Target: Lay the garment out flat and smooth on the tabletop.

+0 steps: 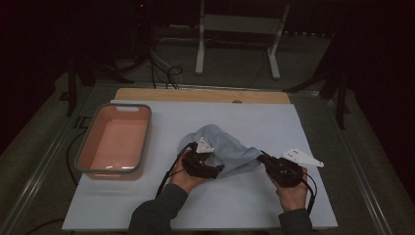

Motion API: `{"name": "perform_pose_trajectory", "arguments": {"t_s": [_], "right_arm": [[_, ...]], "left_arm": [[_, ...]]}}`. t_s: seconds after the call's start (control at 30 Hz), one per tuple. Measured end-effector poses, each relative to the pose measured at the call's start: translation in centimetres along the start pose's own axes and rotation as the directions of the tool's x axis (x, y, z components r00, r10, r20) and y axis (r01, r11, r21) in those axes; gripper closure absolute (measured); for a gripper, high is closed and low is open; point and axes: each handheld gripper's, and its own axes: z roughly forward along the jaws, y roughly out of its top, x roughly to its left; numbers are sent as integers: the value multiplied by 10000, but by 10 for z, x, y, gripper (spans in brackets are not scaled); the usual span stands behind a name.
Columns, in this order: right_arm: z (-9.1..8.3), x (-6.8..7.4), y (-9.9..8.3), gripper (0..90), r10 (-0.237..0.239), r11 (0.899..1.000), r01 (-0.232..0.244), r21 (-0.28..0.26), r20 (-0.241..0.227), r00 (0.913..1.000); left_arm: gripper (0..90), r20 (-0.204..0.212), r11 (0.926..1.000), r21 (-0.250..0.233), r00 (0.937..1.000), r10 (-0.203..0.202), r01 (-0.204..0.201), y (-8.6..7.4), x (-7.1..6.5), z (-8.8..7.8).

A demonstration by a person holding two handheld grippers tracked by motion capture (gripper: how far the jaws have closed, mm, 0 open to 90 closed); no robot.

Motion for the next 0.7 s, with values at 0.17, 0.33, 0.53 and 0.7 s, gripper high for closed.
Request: {"name": "perform_pose_trajectory", "arguments": {"t_s": [0.17,0.33,0.53,0.7], "right_arm": [[2,0,-1,829,-75,9999,76,107,-43,10000],[5,-4,-4,720,48,9997,-52,251,184,9998],[13,-7,-11,670,162,9969,-189,762,362,9992],[19,-4,-15,774,-117,9931,82,1166,294,9995]], "left_arm": [[798,723,9991,-148,9966,-389,401,-1,11,-4],[834,1298,9936,-779,9890,-713,819,1,23,-21],[842,1863,9767,-1489,9744,-1255,1543,3,38,-39],[846,1890,9576,-1845,9641,-1865,2214,3,49,-48]]}}
